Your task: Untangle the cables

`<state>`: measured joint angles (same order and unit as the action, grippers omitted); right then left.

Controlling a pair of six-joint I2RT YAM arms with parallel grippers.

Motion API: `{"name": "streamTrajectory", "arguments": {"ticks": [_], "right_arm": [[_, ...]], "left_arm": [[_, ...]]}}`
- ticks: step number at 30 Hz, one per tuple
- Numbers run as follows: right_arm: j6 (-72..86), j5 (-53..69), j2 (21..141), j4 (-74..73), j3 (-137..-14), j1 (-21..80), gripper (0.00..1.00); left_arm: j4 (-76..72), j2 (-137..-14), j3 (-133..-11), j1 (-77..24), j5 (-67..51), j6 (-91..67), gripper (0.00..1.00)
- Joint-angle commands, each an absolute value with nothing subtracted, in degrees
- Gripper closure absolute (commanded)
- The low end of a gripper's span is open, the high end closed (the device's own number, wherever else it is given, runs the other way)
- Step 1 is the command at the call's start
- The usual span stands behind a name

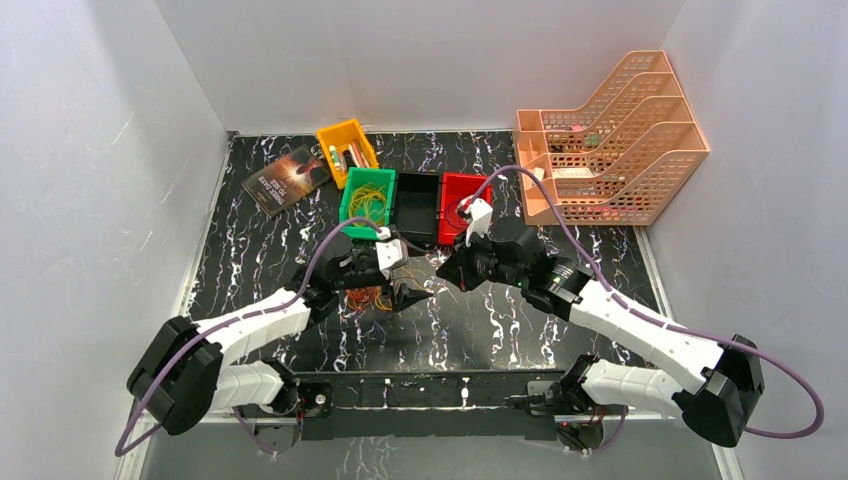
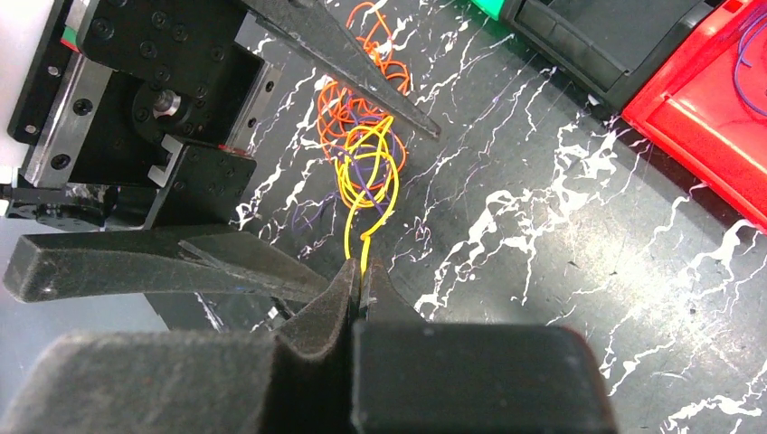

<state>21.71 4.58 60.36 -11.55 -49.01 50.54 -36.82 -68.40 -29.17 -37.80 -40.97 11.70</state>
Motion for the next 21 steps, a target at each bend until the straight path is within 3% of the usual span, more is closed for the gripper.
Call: {"name": "streamTrajectory", "arguments": {"ticks": [1,9,21], "right_arm": [[20.6,5.9,59.8,-11.4,-52.4,50.6,1.0],[20.8,5.1,58.7,-11.5,-54.1,50.6,1.0],[20.7,0.5,53.7,-12.6,-56.5,50.6,1.0]], "left_arm": [[-33.1,-69.3,-32.6,-39.0,-40.4,21.4,0.07],[-30.3,-73.7,-33.4,-42.6,-37.0,24.1,0.17],[-34.4,-78.1,-30.0,-46.2,-23.4,22.7,0.41]]}}
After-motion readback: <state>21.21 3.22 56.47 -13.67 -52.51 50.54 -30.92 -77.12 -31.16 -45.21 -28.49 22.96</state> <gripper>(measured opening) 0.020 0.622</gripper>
